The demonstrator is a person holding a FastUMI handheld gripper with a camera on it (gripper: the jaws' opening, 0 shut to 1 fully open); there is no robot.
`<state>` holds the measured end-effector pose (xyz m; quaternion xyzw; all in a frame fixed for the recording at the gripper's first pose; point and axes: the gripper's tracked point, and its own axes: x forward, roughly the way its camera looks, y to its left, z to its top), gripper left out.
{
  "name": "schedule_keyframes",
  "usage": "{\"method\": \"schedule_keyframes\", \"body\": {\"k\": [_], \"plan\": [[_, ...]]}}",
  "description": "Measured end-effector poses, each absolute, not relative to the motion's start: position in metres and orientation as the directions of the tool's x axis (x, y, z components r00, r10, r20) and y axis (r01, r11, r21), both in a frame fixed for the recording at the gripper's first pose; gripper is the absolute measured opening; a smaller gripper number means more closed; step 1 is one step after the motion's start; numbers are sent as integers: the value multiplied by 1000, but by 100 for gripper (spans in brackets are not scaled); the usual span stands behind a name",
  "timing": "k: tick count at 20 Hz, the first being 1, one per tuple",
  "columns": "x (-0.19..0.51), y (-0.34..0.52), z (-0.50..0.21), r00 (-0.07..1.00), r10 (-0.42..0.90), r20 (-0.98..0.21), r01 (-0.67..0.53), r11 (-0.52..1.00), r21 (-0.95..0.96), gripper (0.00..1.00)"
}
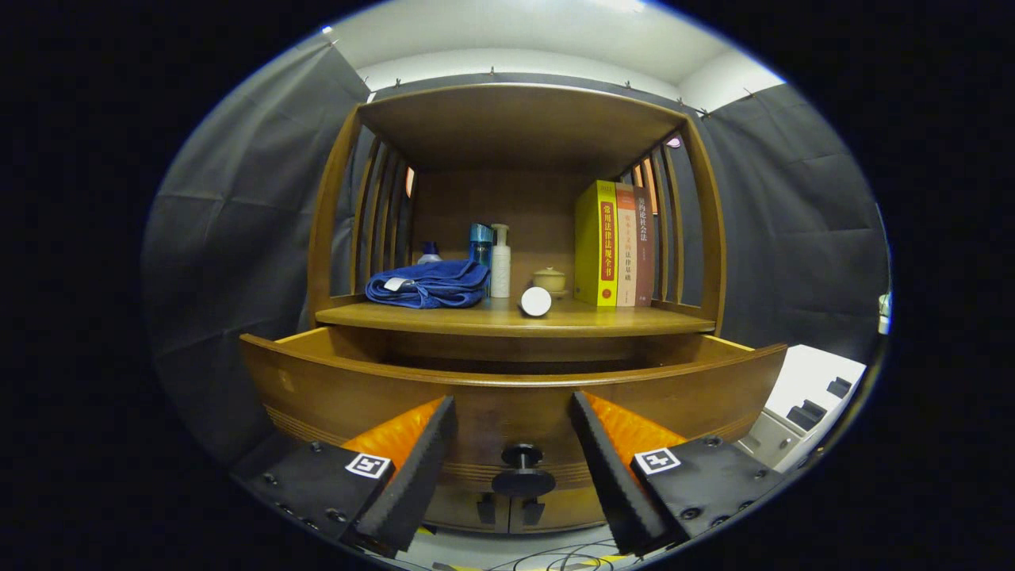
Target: Pull open the drawer, take out the items inside it, and place them on the countertop above the cabinet.
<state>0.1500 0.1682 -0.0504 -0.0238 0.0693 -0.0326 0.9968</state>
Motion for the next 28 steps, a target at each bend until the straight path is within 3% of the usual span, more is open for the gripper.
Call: {"method": "schedule_keyframes", "body": {"k": [15, 20, 28], "plan": [[264, 160, -55, 985, -76, -154, 70, 996, -49, 97], [261, 160, -52, 987, -75, -142, 68, 996, -53, 97], [193, 134, 53, 995, -55, -85, 49, 996, -78, 98]]}}
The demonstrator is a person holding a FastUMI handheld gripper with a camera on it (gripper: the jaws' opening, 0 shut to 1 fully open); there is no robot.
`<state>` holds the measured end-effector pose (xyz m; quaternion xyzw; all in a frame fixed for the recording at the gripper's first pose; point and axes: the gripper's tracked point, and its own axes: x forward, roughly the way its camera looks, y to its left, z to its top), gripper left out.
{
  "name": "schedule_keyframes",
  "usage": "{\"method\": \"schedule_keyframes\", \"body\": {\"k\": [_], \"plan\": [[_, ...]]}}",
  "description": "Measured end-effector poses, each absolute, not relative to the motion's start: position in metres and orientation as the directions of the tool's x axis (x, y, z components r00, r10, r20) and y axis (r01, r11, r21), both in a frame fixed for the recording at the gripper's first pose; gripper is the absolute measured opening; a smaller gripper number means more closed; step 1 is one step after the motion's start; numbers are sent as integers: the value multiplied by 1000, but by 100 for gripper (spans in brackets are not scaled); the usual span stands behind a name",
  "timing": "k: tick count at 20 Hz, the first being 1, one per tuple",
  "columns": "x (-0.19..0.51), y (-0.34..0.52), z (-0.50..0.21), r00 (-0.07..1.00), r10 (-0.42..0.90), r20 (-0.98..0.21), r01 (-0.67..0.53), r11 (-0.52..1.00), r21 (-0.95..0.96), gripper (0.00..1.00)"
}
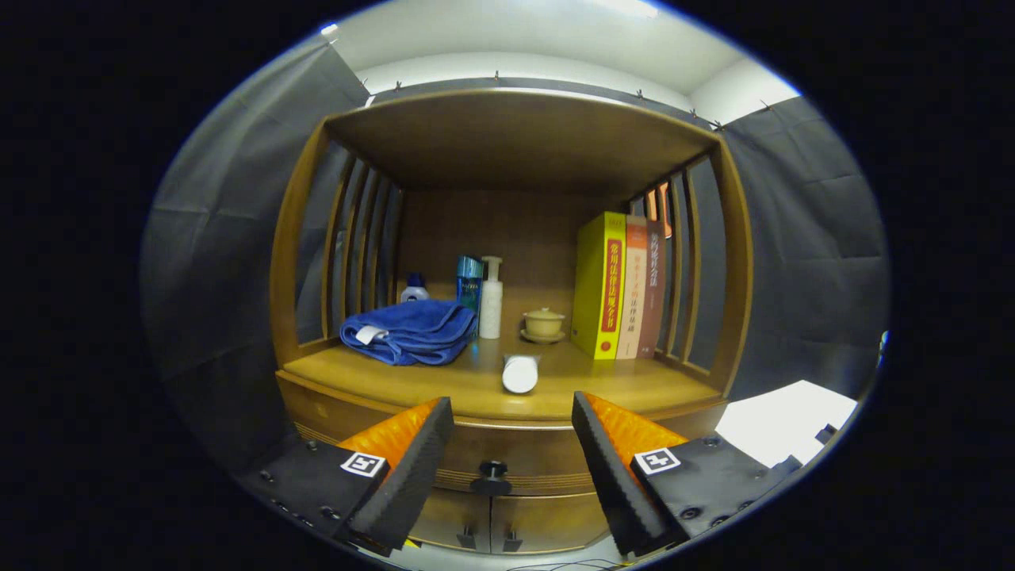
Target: Pull open the drawer, take out the items inside it, and place them on the countertop above the cabinet.
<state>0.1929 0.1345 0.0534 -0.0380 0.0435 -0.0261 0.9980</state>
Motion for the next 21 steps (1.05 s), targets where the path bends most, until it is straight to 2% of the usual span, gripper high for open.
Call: {"method": "schedule_keyframes", "body": {"k": [8, 21], "plan": [[124, 68, 118, 996, -76, -38, 74, 996, -51, 98], [113, 46, 120, 996, -91, -27, 89, 995, -53, 99]]}}
